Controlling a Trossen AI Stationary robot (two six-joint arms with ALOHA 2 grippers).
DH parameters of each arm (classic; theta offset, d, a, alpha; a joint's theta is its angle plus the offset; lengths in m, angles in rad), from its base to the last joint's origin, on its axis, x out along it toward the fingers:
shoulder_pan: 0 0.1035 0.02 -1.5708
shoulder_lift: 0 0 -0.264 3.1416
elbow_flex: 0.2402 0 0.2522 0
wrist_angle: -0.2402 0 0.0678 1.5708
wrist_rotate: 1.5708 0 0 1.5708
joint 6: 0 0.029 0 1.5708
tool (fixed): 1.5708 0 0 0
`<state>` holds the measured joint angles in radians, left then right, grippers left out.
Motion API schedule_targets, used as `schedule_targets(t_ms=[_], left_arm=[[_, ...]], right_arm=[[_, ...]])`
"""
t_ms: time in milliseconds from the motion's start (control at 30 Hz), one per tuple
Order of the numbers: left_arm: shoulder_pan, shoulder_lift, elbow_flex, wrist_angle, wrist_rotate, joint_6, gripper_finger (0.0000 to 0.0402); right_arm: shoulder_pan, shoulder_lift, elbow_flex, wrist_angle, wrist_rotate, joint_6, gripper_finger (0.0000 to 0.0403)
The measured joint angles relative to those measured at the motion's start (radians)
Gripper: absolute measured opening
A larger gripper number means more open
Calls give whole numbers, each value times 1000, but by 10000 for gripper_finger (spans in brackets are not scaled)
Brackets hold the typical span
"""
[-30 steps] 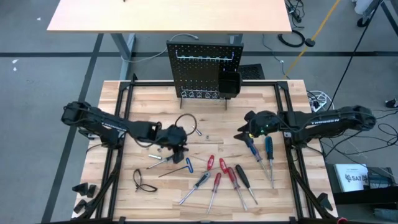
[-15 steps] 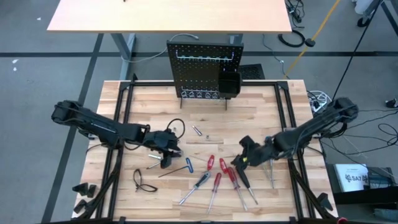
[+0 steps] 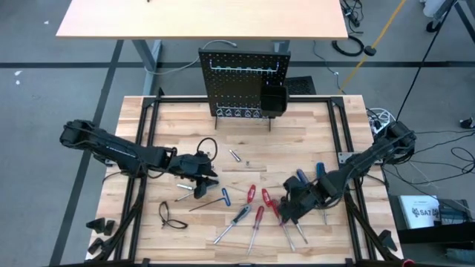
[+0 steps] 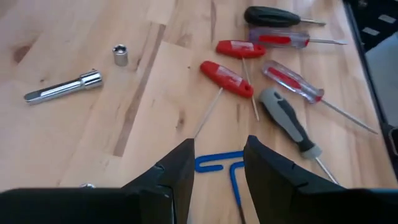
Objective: Hang tools onto peg board
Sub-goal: Hang the black screwdriver on the pegboard
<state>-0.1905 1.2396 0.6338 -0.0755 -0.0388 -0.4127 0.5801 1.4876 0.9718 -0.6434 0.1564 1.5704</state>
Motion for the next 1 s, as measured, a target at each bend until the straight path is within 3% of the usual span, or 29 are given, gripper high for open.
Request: schedule_targets(t_ms=[467,767,867,1000], left_arm=[[0,0,0,60,-74,-127,138],[0,0,0,59,-74,-132,138],[0,0,0,59,-74,-132,138],[-1,0,0,52,-73,-131,138]], right_arm=[[57,81,0,-61,29,86,251],[57,232,0,22,9,33,248],[48,270,3,26,-27,17,219],[45,265,2,-1,-37,38,131]])
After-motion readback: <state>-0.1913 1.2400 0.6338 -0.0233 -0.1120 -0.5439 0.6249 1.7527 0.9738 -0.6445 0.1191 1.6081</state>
